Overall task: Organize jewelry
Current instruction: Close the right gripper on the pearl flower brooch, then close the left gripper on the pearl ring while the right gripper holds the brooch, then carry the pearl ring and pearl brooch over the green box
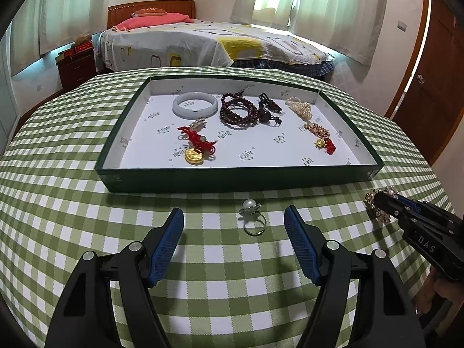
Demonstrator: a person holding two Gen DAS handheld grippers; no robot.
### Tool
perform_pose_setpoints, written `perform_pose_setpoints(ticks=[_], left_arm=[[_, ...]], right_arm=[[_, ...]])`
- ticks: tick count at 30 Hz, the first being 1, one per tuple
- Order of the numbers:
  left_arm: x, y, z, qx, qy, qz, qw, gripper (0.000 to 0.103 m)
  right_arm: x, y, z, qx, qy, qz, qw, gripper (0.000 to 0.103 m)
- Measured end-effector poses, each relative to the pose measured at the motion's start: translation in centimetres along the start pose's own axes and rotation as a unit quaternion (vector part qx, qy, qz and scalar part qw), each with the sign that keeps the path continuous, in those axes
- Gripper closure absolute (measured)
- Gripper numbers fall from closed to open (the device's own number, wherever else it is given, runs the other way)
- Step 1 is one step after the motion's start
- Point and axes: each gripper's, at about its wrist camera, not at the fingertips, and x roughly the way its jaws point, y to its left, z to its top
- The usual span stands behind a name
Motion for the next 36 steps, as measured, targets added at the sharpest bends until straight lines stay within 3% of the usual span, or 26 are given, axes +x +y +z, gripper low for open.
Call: perform_pose_setpoints(ticks=[7,12,16,21,36], left_arm=[[1.2,-0.6,0.6,0.007,0.003,0.003,1.0,0.035],[2.1,-0.7,0.8,0.008,0.017,-0.003,0.9998,0.057],[2.3,-0.6,0.6,0.007,0.02,-0.007,0.9997,0.064],[2.3,-0.5,0.6,0.01,0.022,-0.011,0.9996,0.083],[0.8,-0.7,0.6,0.011,0.012,-0.03,0.9994,0.083]], right_arm=[[0.0,-0.1,-0.1,0.005,0.004,0.007,1.0,0.086],[0.2,-0.1,-0.1,0.007,0.005,0.01,1.0,0.086],[0.3,-0.1,-0.1,0.01,0.007,0.013,1.0,0.086],[0.5,-0.1,-0.1,0.009,0.008,0.014,1.0,0.086],[-0.9,0.7,0.2,0.005,-0.011,0.022,1.0,0.086]])
